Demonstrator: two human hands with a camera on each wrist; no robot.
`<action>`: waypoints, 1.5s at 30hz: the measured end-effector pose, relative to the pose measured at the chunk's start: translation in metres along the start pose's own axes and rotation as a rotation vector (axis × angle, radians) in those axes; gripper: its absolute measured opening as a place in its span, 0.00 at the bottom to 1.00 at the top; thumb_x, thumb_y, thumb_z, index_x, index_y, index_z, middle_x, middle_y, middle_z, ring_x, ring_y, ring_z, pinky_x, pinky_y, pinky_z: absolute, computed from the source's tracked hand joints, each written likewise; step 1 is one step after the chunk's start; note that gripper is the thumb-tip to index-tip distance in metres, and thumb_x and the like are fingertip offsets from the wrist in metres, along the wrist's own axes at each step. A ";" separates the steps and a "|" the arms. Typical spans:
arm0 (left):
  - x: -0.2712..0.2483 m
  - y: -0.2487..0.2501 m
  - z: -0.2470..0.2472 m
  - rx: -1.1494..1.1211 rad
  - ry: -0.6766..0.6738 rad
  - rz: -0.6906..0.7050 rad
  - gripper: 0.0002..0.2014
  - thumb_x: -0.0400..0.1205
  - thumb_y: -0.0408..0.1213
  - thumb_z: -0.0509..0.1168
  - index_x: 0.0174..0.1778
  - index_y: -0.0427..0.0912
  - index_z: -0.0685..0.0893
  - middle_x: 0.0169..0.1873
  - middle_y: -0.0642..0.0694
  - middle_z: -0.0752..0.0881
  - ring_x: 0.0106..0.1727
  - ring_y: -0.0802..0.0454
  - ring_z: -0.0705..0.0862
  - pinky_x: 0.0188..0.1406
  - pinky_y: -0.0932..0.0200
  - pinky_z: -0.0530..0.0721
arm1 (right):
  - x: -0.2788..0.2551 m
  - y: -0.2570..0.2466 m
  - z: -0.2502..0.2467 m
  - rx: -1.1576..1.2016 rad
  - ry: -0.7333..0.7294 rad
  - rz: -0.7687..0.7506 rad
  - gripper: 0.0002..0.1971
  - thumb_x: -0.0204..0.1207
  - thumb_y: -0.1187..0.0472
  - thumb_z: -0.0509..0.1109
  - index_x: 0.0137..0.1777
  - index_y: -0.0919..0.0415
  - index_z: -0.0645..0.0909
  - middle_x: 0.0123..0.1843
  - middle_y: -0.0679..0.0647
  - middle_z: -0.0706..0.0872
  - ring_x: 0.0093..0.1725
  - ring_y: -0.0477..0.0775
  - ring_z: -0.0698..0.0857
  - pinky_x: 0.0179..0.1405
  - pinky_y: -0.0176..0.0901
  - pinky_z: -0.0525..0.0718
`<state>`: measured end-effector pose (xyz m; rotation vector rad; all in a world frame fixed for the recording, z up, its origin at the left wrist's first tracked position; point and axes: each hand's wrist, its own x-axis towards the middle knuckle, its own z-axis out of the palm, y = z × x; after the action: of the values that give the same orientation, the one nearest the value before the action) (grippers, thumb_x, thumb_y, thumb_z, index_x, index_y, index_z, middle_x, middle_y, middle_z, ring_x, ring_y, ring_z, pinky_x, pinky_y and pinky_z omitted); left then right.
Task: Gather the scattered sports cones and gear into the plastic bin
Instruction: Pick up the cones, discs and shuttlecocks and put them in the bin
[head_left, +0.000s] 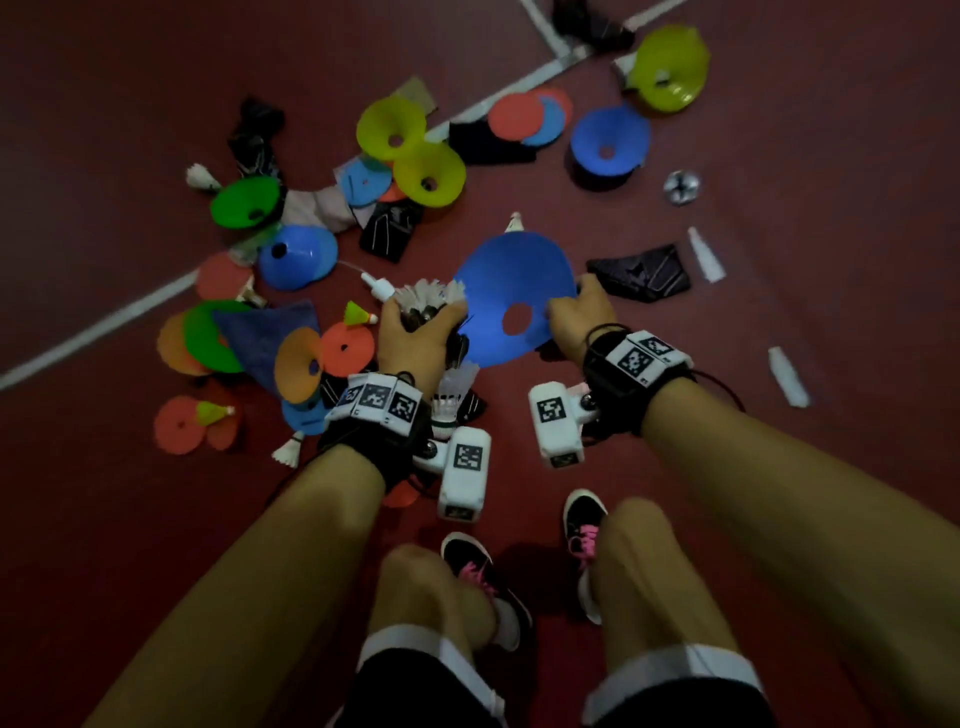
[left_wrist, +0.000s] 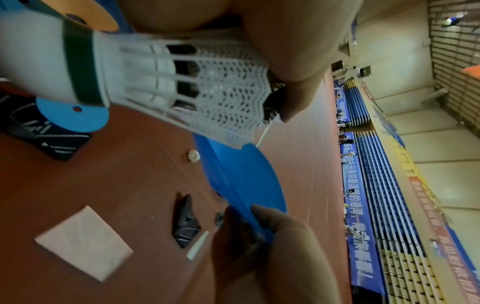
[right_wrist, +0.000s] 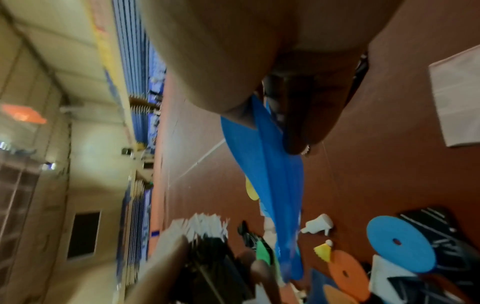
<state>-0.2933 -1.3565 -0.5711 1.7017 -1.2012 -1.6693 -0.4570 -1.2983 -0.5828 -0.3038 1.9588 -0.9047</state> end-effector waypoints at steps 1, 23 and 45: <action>-0.025 0.039 0.000 -0.011 -0.019 -0.013 0.20 0.73 0.41 0.76 0.56 0.42 0.77 0.44 0.38 0.85 0.44 0.41 0.87 0.43 0.45 0.88 | -0.031 -0.028 -0.025 0.051 0.026 0.017 0.06 0.76 0.69 0.61 0.48 0.59 0.69 0.46 0.58 0.78 0.40 0.58 0.80 0.33 0.46 0.81; -0.521 0.196 0.186 0.260 -1.178 0.274 0.22 0.77 0.29 0.73 0.42 0.46 0.62 0.38 0.37 0.72 0.36 0.46 0.71 0.29 0.50 0.75 | -0.596 0.041 -0.346 0.665 0.959 -0.035 0.11 0.75 0.71 0.62 0.55 0.59 0.74 0.40 0.61 0.84 0.29 0.59 0.85 0.24 0.43 0.81; -1.214 -0.225 0.149 0.845 -2.105 0.510 0.17 0.70 0.41 0.81 0.42 0.39 0.79 0.37 0.37 0.86 0.35 0.43 0.86 0.34 0.53 0.84 | -1.170 0.548 -0.351 1.181 1.890 0.213 0.11 0.76 0.70 0.63 0.57 0.65 0.78 0.39 0.58 0.83 0.23 0.55 0.84 0.21 0.41 0.74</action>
<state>-0.2296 -0.2025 -0.1120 -1.1129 -2.8780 -2.3307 -0.0359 -0.1205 -0.1050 2.0437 2.1291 -2.3602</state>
